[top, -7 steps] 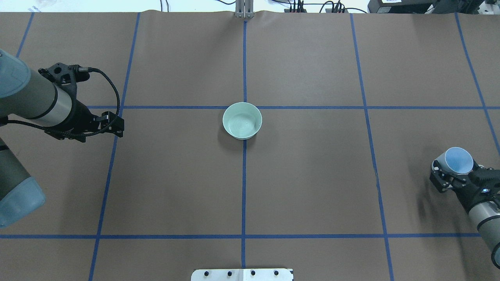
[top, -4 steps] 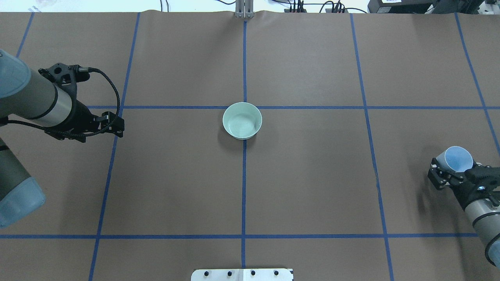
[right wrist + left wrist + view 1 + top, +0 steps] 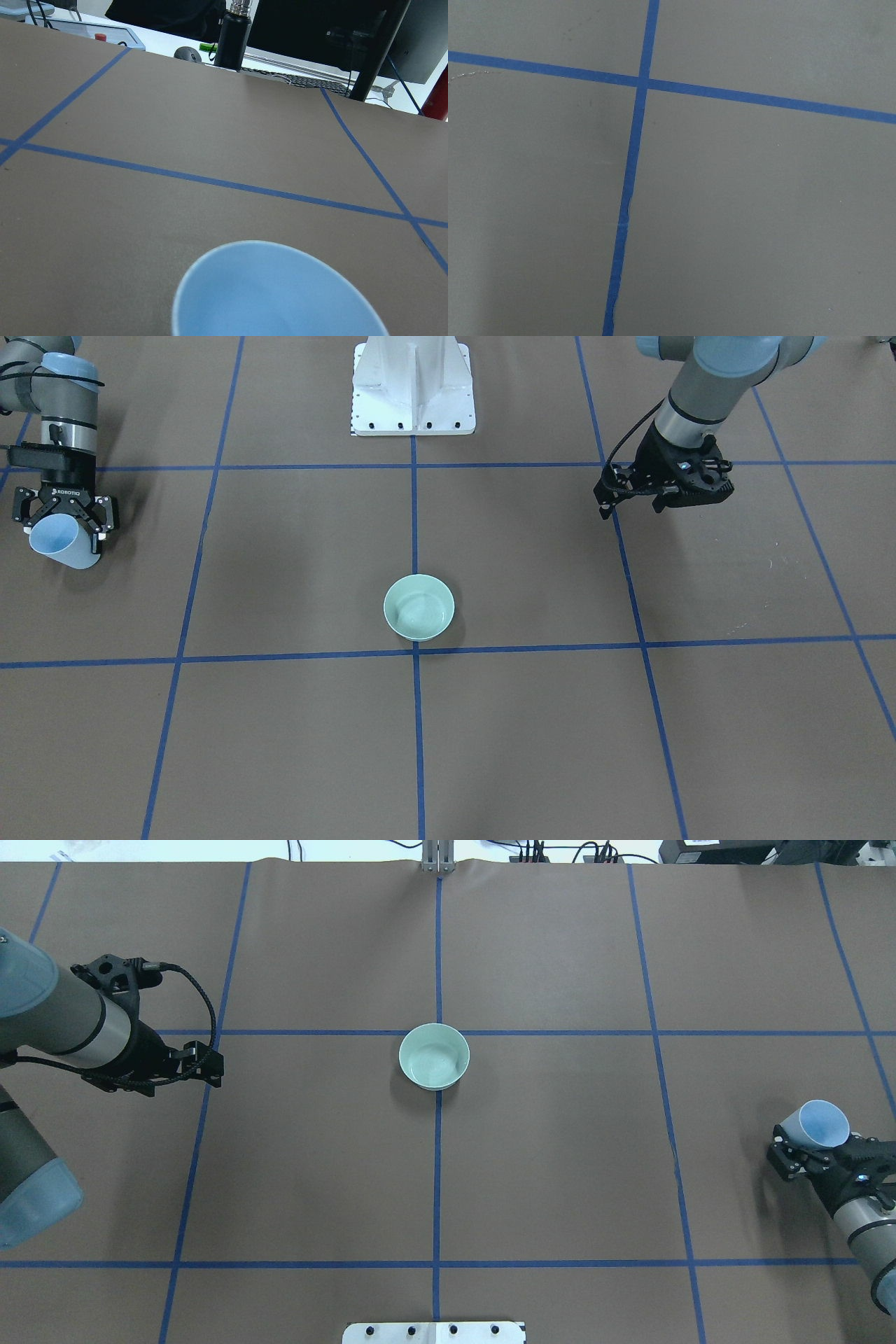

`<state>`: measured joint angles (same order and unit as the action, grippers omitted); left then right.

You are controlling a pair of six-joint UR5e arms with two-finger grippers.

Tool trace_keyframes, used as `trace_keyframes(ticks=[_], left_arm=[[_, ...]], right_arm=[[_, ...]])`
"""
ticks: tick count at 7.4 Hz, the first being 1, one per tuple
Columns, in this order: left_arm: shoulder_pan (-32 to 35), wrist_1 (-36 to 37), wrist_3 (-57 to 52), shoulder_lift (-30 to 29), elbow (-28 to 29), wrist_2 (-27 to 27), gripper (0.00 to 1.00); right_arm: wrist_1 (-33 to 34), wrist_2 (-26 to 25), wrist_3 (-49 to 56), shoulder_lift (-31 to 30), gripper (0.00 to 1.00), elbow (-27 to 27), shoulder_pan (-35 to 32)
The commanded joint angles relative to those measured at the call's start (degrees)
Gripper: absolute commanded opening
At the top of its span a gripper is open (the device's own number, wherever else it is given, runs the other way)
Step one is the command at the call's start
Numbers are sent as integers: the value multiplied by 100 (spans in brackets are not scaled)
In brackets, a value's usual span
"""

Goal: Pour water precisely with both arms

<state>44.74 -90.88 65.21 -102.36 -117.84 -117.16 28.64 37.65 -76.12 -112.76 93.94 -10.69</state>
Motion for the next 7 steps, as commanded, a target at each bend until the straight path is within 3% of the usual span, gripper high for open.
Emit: trace_keyframes(ticks=[1, 2, 3, 4, 5, 7], left_arm=[[8, 0, 0, -3, -2, 0, 100], [8, 0, 9, -3, -2, 0, 100], [8, 0, 9, -3, -11, 0, 100], [8, 0, 9, -3, -20, 0, 100], [17, 0, 9, -12, -46, -9, 100], [17, -18, -52, -21, -151, -9, 100]], right_arm=[[-157, 102, 80, 43, 55, -34, -55], [-210, 102, 89, 44, 4, 1, -82], [-541, 215, 254, 44, 0, 1, -186], [-997, 790, 708, 9, 0, 114, -562], [-1106, 996, 1078, 8, 0, 289, -835], [-1116, 2091, 1796, 235, 0, 798, -1476]])
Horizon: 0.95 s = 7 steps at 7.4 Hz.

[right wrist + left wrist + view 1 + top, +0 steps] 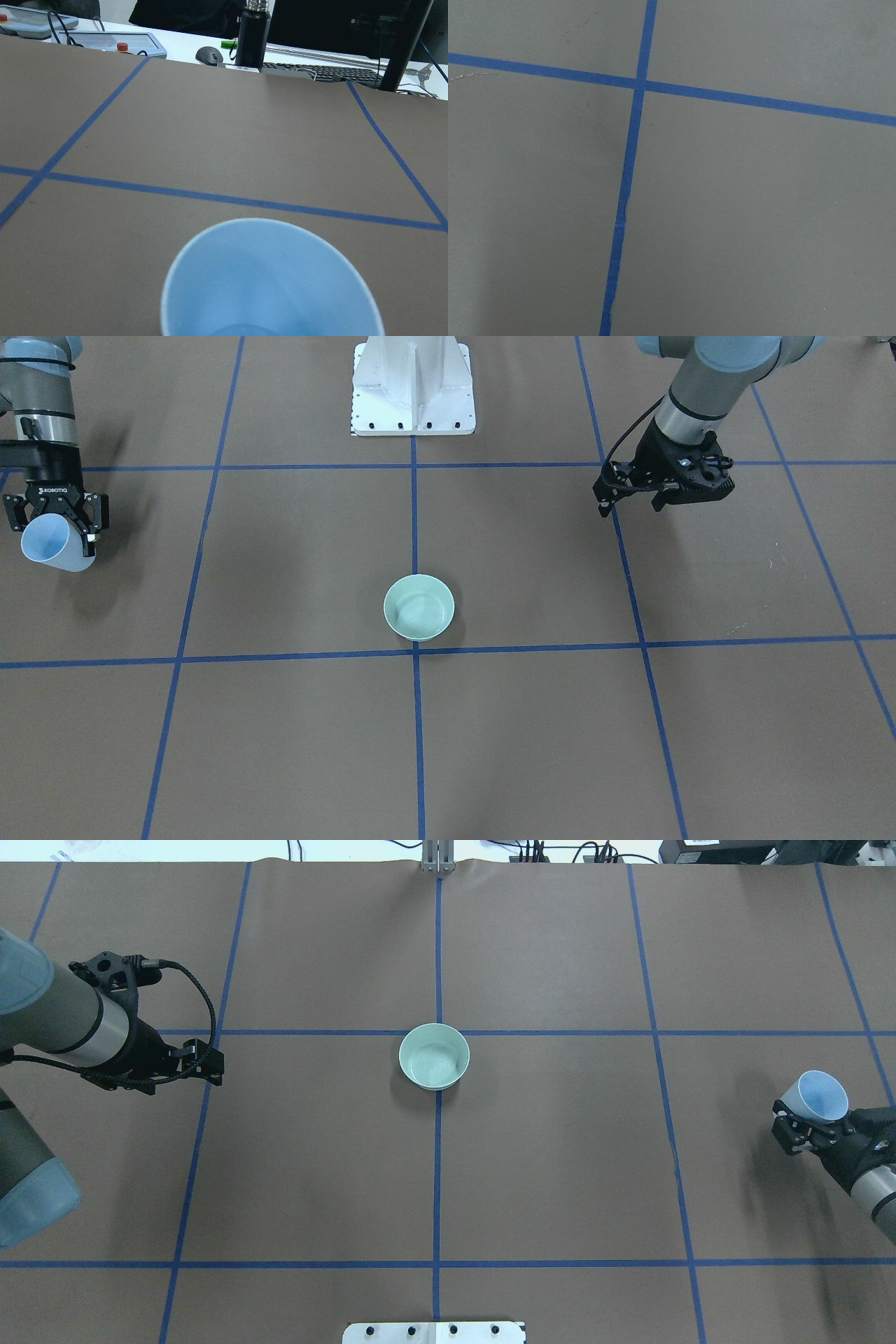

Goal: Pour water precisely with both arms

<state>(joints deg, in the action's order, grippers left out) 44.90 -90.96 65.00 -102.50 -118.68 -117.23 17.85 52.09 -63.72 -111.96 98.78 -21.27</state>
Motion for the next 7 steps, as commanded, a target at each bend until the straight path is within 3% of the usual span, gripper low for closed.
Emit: trace_keyframes(ticks=[1, 2, 4, 6, 7], left_arm=[[28, -10, -49, -7, -129, -10, 100], [37, -10, -58, -16, -147, -10, 100], [264, 25, -667, 19, -138, -19, 100], [650, 17, -2048, 501, -156, -10, 100], [878, -1, -2549, 711, -138, -10, 100]], right_arm=[[-44, 1193, 1650, 644, 0, 396, -822], [-44, 1721, 2192, 1067, 0, 405, -1018], [43, 2077, 2408, 2225, 0, 405, -1090], [647, 2716, 2408, 2694, 0, 466, -1055], [1215, 2710, 2408, 3062, 0, 493, -1055]])
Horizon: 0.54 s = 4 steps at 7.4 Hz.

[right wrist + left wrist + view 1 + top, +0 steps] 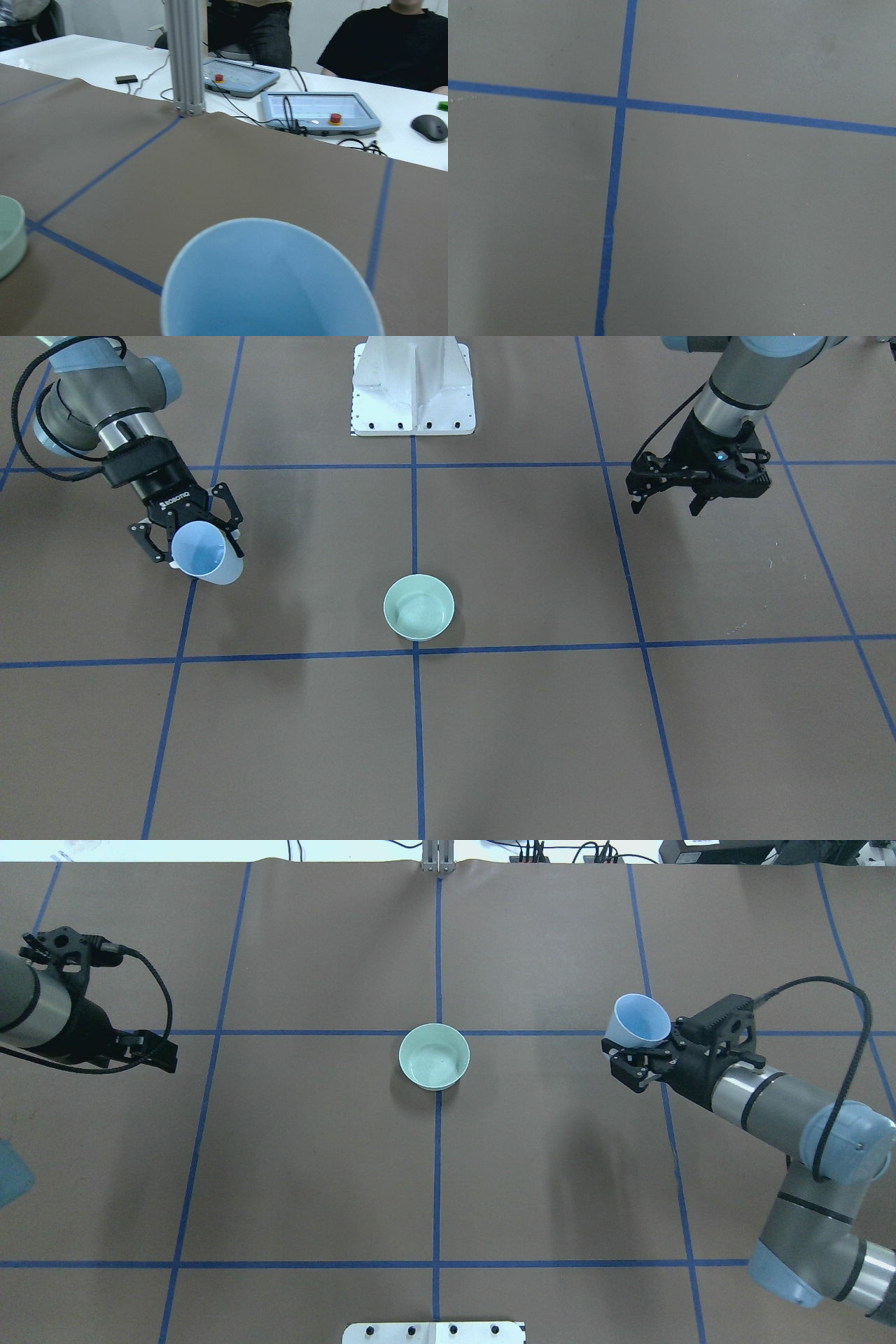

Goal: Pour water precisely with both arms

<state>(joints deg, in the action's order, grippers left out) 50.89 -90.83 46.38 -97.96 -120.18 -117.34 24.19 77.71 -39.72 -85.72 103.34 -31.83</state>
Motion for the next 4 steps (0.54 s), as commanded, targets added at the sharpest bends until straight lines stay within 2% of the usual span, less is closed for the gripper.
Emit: trace_keyframes(ticks=[1, 3, 4], left_arm=[[560, -31, -1388, 425, 82, -34, 100], [791, -40, -1649, 444, 292, -70, 100], [834, -48, -1650, 444, 345, -78, 100]], right_arm=[[1188, 148, 16, 799, 0, 46, 62], [2314, 122, 17, 1502, 0, 37, 395], [2641, 122, 17, 1705, 0, 11, 597]])
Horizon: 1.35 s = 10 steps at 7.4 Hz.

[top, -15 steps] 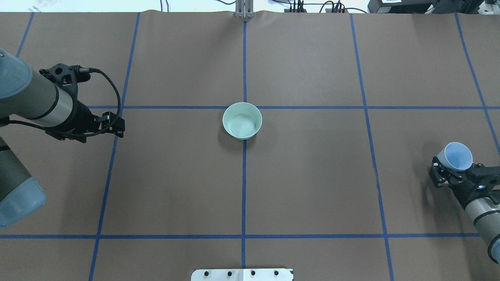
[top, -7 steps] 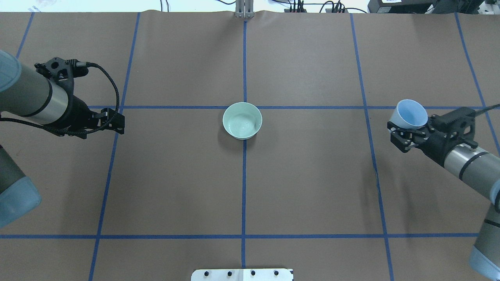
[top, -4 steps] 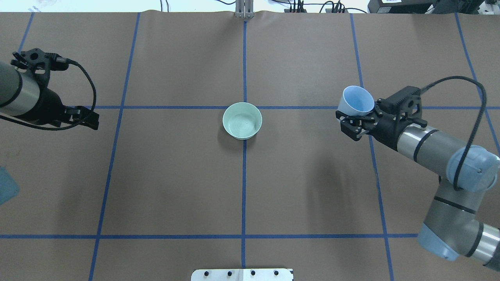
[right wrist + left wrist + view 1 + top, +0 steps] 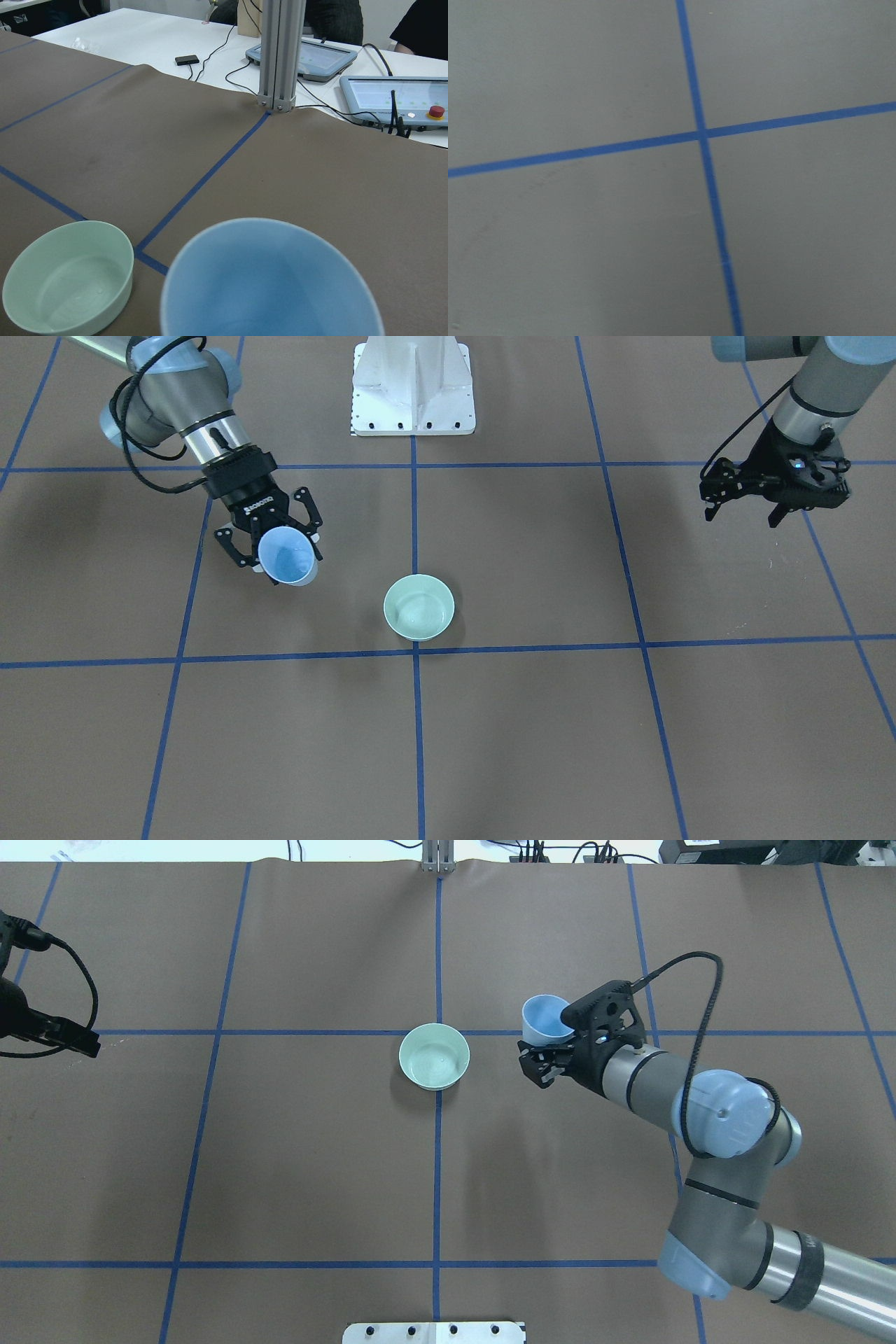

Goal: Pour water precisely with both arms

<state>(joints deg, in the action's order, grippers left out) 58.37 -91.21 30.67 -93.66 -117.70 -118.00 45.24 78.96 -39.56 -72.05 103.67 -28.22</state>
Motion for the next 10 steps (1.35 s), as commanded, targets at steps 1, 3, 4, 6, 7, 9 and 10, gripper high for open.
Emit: trace_keyframes(ticks=[1, 3, 4, 6, 7, 9, 10], left_arm=[[96, -11, -79, 14, 98, -13, 100], [114, -20, -79, 23, 229, -13, 100], [122, -20, -79, 23, 239, -13, 100], [157, -20, -88, 23, 256, -13, 100], [192, -20, -123, 23, 300, -13, 100], [237, -20, -219, 23, 318, -13, 100], [237, -20, -228, 23, 318, -13, 100]], right_arm=[[834, -82, 9, 488, 0, -48, 421], [1135, -328, 236, 892, 0, -310, 668], [1362, -312, 255, 1103, 0, -408, 669], [1724, -102, 317, 1254, 0, -444, 625], [1899, 395, 352, 1263, 0, -461, 459], [2250, 899, 466, 1429, 0, -592, 257], [2505, 1528, 466, 1735, 0, -785, 3]])
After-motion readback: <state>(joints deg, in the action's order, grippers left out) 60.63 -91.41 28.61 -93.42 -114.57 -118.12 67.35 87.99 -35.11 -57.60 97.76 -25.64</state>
